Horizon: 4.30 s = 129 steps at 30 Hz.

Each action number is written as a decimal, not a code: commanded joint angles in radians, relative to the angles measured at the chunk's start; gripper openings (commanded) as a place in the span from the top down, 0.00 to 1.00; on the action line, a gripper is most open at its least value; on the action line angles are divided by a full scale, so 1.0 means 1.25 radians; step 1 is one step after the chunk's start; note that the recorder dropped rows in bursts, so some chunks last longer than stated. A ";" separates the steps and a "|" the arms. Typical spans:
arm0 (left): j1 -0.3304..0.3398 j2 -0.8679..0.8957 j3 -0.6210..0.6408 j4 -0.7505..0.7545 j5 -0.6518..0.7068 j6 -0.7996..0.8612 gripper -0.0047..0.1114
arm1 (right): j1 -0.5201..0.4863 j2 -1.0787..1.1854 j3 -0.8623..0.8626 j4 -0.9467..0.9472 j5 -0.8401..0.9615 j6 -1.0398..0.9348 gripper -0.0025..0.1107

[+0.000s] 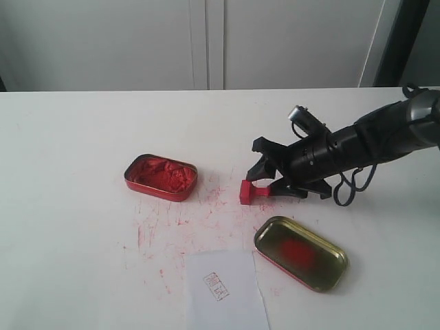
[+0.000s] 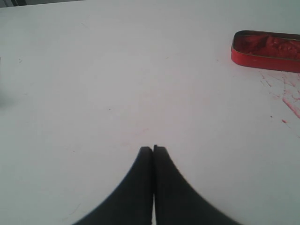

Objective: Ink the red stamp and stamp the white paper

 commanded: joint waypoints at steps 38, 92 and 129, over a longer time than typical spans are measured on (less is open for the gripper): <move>0.001 -0.003 0.003 0.000 -0.003 -0.002 0.96 | -0.050 -0.694 0.309 -0.845 0.213 0.470 0.98; 0.001 -0.003 0.003 0.000 -0.003 -0.002 0.96 | -0.050 -1.389 0.323 -0.994 0.131 0.561 0.98; 0.001 -0.003 0.003 0.000 -0.003 -0.002 0.96 | -0.050 -1.389 0.477 -0.998 0.161 0.575 0.98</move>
